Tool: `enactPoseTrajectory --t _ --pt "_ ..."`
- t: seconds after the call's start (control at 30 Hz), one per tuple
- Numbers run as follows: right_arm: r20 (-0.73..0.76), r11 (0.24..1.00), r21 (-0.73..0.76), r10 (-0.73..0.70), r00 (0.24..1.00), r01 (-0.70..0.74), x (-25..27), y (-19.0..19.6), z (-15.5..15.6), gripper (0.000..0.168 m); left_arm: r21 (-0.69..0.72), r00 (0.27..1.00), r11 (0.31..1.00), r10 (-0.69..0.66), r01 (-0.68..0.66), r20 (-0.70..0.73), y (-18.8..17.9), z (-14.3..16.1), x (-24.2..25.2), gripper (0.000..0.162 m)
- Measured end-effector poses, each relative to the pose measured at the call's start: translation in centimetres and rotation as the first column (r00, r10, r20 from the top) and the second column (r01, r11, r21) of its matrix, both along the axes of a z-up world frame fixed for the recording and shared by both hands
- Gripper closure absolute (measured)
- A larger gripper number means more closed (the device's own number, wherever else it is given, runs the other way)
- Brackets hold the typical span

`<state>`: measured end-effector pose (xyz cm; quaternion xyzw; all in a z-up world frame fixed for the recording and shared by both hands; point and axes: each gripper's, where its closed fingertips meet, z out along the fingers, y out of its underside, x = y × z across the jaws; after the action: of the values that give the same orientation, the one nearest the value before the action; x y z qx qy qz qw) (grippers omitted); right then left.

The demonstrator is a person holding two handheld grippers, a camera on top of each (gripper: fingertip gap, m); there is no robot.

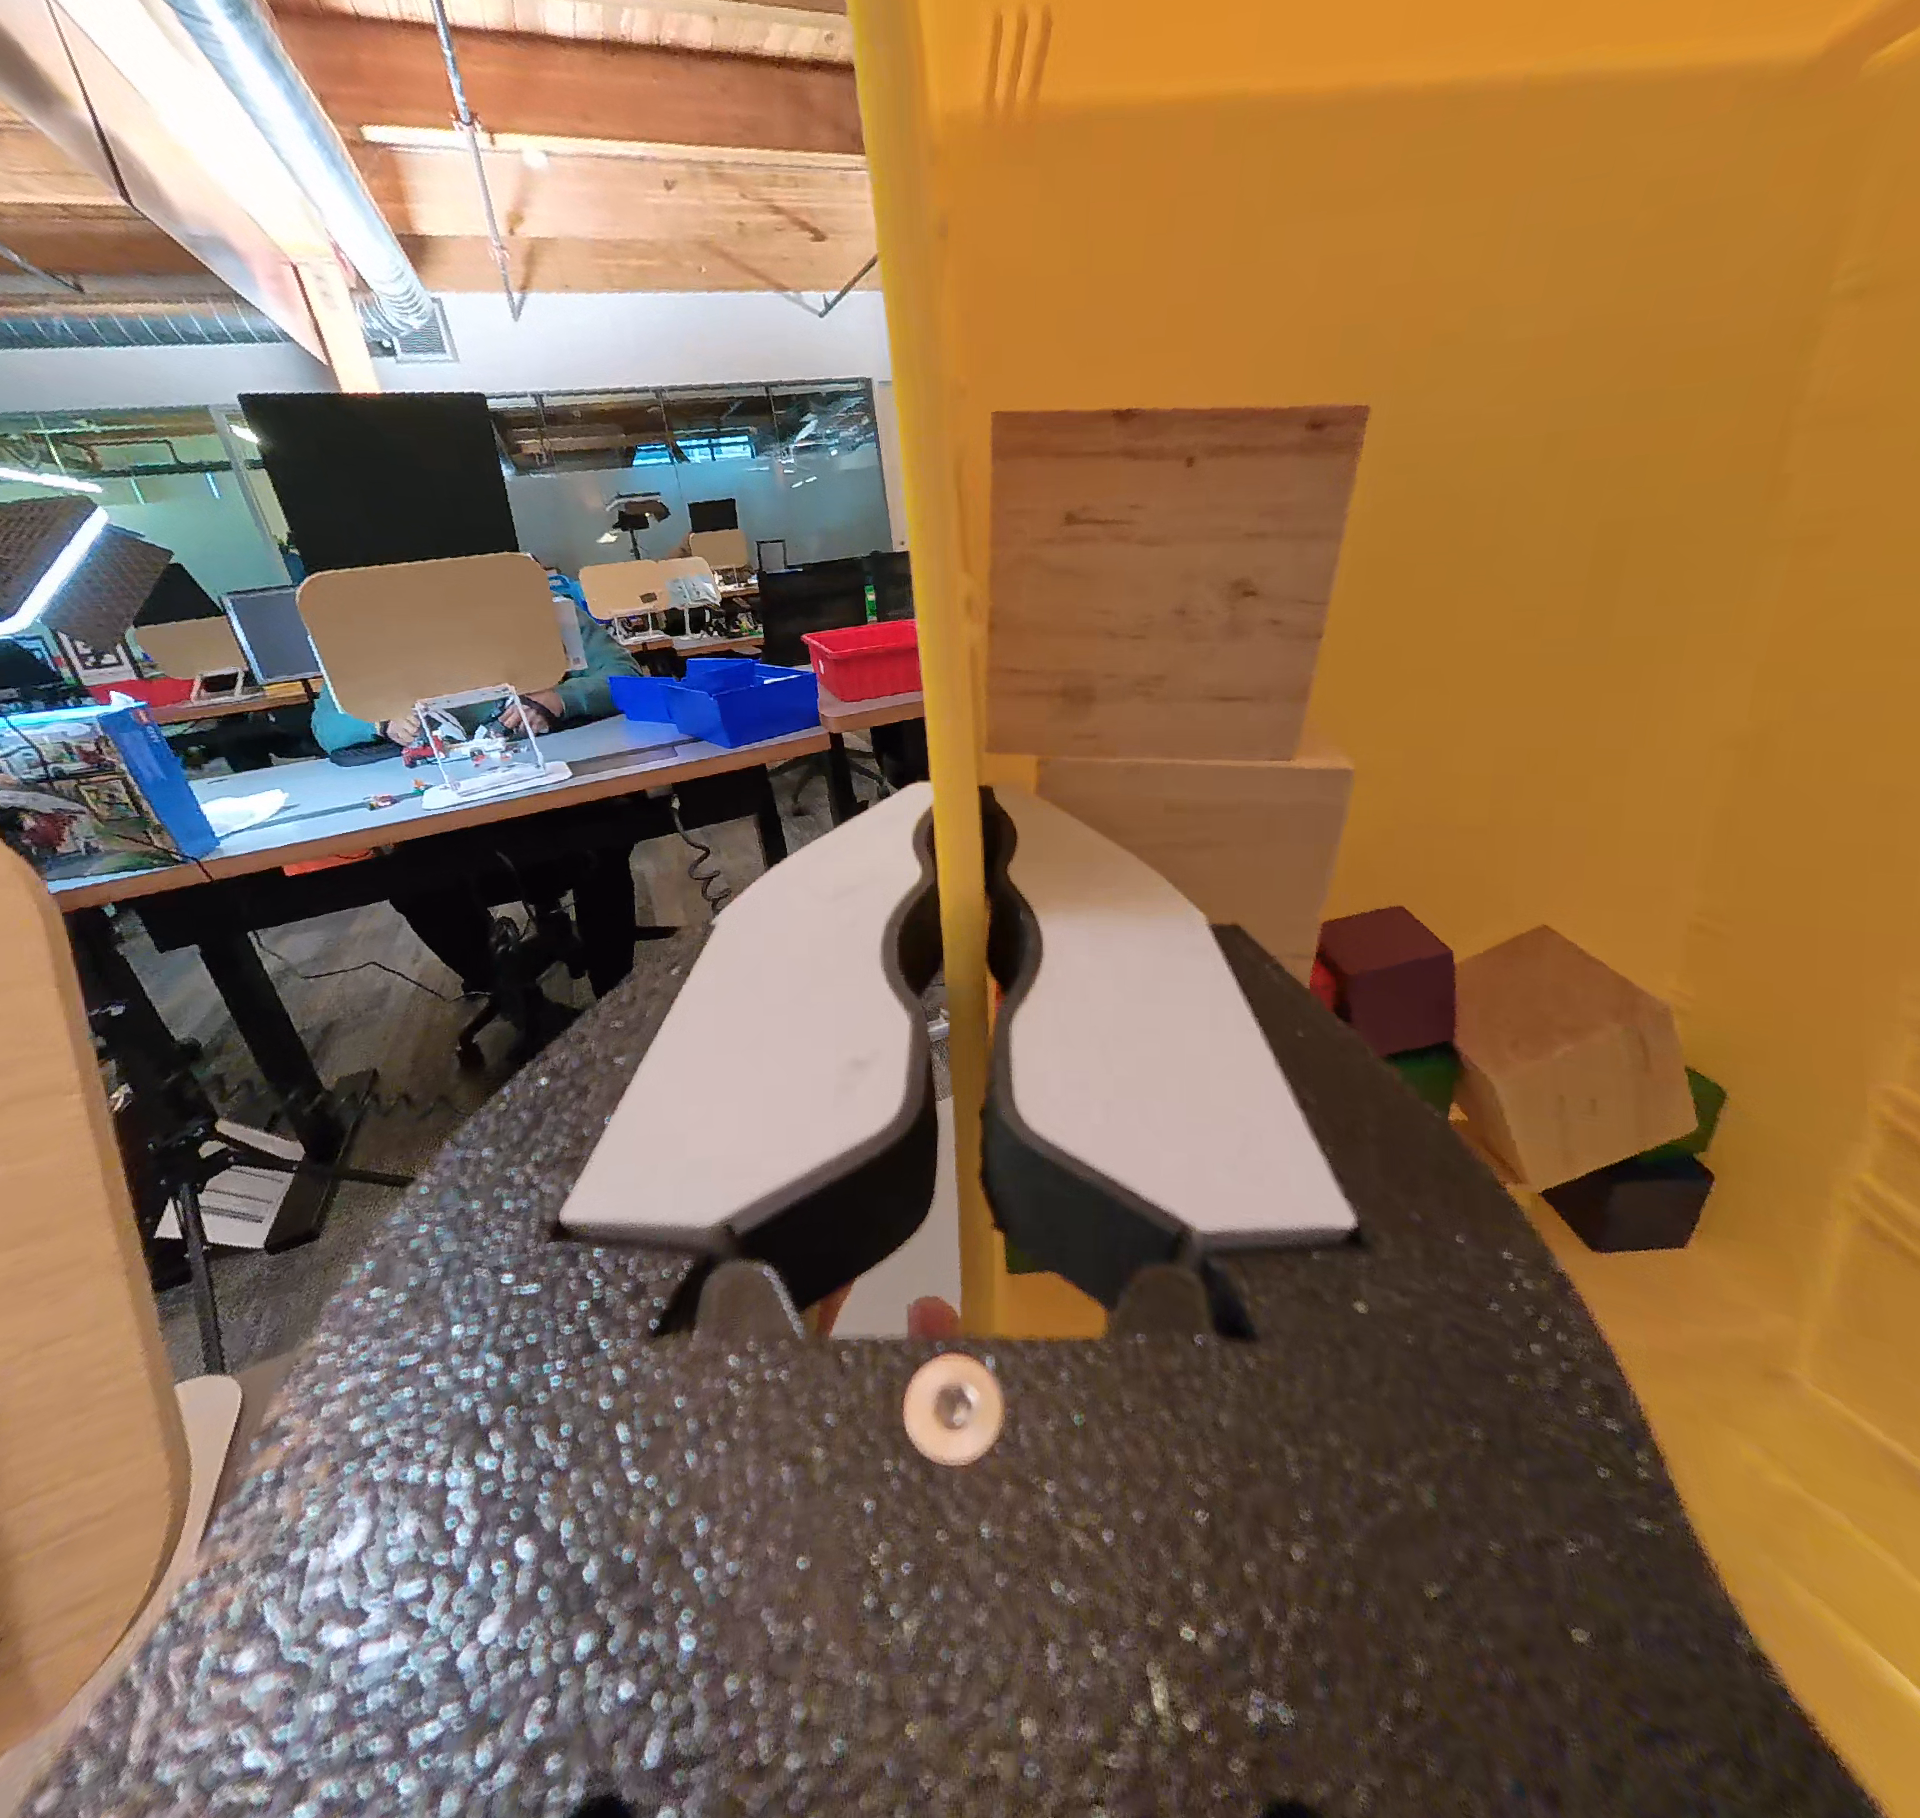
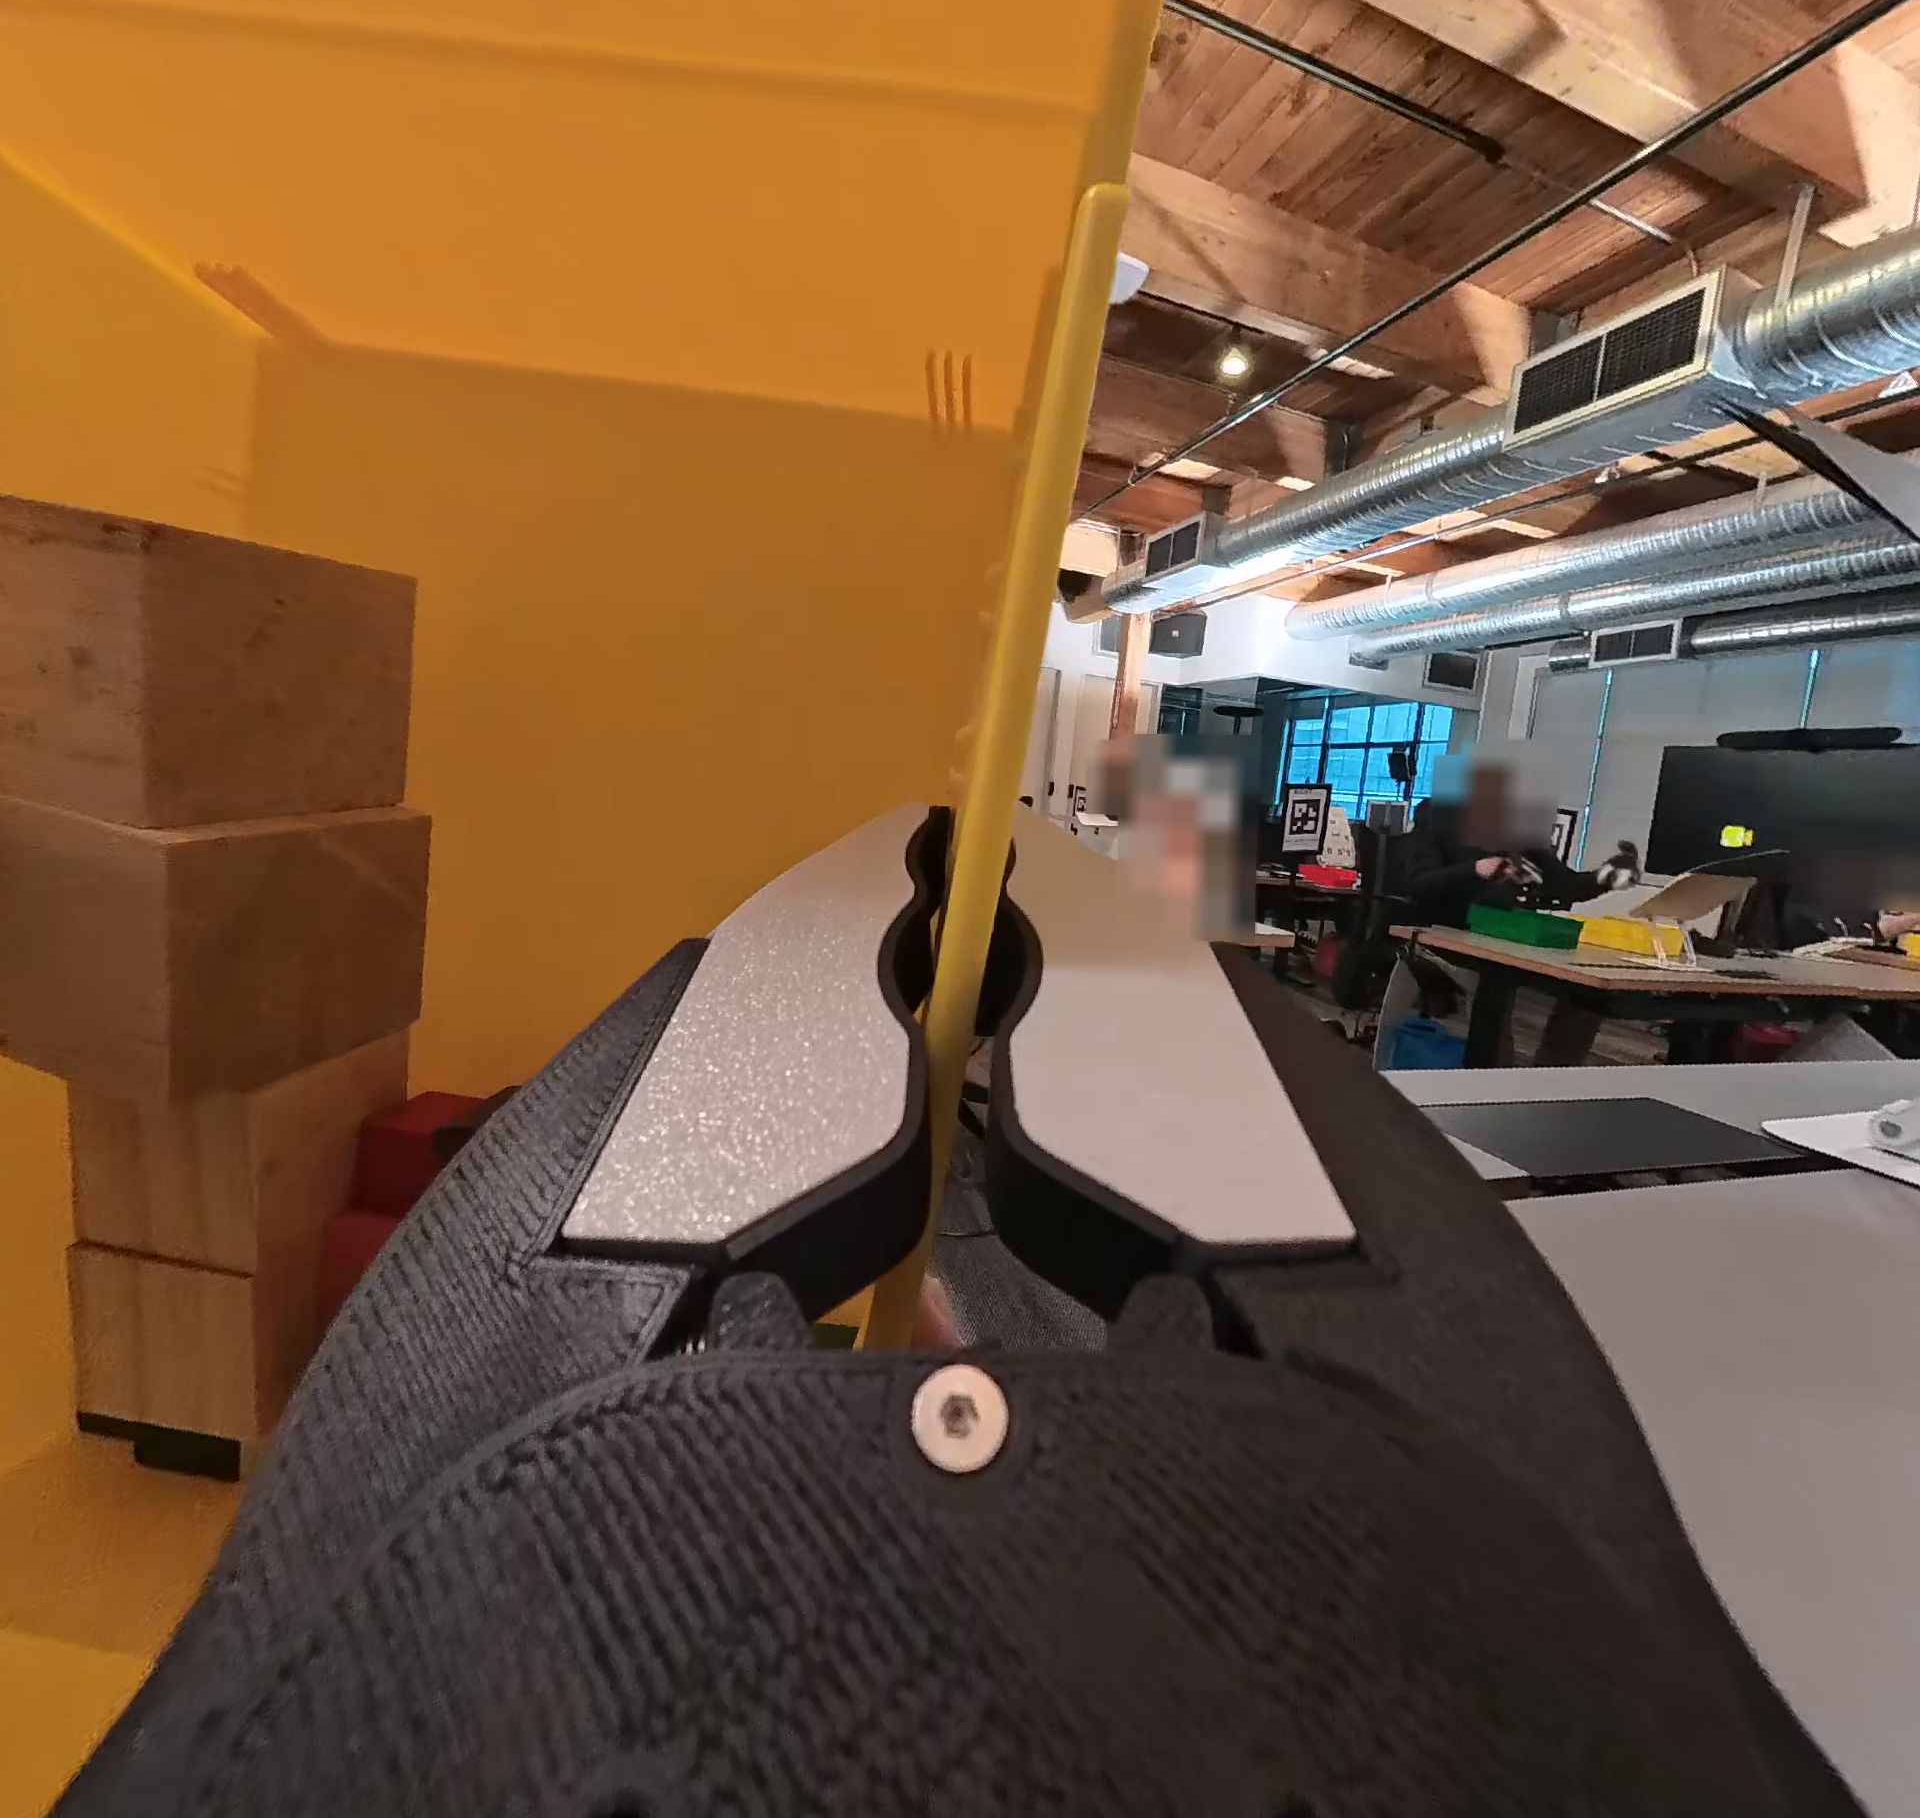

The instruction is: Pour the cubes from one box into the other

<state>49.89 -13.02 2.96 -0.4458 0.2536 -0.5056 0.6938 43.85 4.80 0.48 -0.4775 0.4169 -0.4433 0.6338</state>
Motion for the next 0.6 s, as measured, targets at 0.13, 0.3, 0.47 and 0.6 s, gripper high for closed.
enactPoseTrajectory --t 0.13,0.3,0.47,0.6 --pt "0.013 1.000 -0.006 0.002 1.000 -0.002 -0.10 0.36 0.00 0.163 -0.007 1.000 1.000 0.010 -0.010 0.014 0.27 -0.03 -0.31 0.159" --pt "0.018 0.999 -0.042 -0.013 1.000 0.014 -0.06 0.70 0.02 0.163 -0.029 1.000 1.000 0.011 -0.011 -0.002 0.60 -0.62 -0.05 0.159" --pt "0.014 0.999 -0.034 -0.010 1.000 0.011 0.04 0.64 0.04 0.163 -0.014 1.000 1.000 0.008 -0.008 -0.002 0.54 -0.51 -0.02 0.159" --pt "0.018 0.999 -0.036 -0.012 1.000 0.012 0.03 0.70 0.12 0.163 -0.006 1.000 1.000 0.004 -0.004 -0.002 0.61 -0.38 0.01 0.159"
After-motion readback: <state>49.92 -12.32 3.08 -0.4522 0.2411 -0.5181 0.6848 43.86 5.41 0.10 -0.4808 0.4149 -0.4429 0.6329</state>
